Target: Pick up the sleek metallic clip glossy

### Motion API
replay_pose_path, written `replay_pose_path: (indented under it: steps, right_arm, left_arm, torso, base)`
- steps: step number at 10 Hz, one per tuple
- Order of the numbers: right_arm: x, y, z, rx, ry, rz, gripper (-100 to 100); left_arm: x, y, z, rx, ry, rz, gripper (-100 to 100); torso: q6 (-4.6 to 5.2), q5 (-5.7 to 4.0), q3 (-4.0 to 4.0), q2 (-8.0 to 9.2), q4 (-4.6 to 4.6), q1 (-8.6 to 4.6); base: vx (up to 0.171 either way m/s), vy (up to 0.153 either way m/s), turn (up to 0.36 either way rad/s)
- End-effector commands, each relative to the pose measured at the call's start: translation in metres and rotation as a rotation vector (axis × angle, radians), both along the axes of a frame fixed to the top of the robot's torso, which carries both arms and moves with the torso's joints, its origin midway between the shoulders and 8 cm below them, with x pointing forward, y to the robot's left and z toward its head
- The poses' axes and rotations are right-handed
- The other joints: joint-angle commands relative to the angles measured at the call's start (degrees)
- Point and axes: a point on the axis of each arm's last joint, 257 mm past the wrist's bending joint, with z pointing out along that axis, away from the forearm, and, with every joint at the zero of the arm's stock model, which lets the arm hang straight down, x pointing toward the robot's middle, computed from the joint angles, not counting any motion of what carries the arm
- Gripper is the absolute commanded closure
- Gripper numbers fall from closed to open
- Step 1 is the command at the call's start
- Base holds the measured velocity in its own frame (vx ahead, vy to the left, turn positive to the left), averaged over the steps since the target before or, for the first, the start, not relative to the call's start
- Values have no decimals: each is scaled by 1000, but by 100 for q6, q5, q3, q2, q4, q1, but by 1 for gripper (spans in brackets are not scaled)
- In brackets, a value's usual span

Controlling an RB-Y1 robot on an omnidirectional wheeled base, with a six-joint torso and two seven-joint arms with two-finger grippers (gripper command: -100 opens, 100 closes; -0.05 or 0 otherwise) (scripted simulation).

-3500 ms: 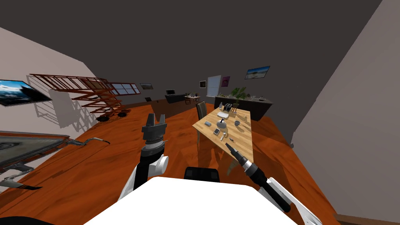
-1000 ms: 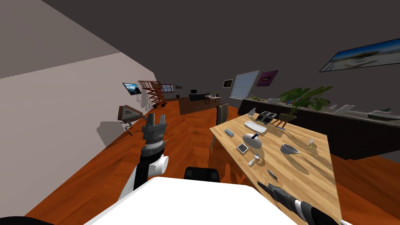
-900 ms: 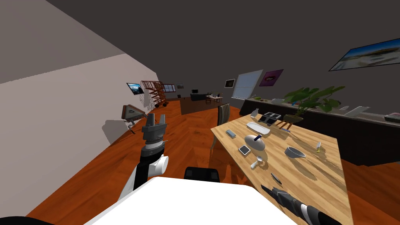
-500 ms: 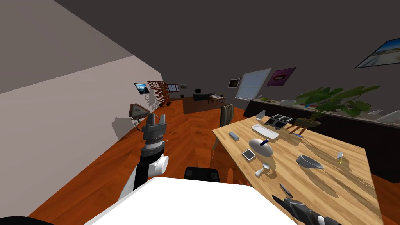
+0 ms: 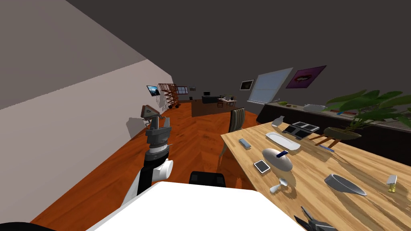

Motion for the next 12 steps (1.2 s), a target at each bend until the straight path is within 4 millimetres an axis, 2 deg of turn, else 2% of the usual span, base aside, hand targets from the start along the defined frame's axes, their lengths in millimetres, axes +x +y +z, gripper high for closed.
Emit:
replay_pose_path:
  steps: [1,3,4,5,6,9,10,11,12]
  right_arm:
    - [-4,-6,0,-10,11,-5,-100]
    - [-37,-23,-1,-52,85,4,-100]
    - [-37,-23,-1,-52,85,4,-100]
    - [-52,-28,-2,-65,118,8,-100]
    - [-77,-32,-5,-80,171,15,-100]
    - [-77,-32,-5,-80,171,15,-100]
    - [-101,-29,-11,-81,221,22,-100]
    - [-90,-32,-8,-82,199,17,-100]
    - [-91,-32,-9,-82,202,18,0]
  left_arm:
    - [0,0,0,0,0,0,0]
    - [0,0,0,0,0,0,0]
    - [0,0,0,0,0,0,0]
    - [0,0,0,0,0,0,0]
    - [0,0,0,0,0,0,0]
    - [0,0,0,0,0,0,0]
    - [0,0,0,0,0,0,0]
    - [0,0,0,0,0,0,0]
    - [0,0,0,0,0,0,0]
  torso:
    - [0,0,0,0,0,0]
    - [-3,1,6,10,3,8]
    - [-2,1,3,5,2,1]
    - [1,-1,3,5,1,1]
    - [-1,-1,3,4,1,1]
    - [4,-1,4,7,1,4]
    - [3,2,9,16,4,17]
    - [-3,1,7,11,3,10]
    - [3,1,7,12,3,11]
  base:
    - [18,-24,-32]
    - [32,-33,181]
    - [38,-45,91]
    - [39,-39,106]
    - [64,-75,309]
    - [25,-36,28]
    - [22,-26,192]
    - [16,-25,58]
    - [0,0,0]
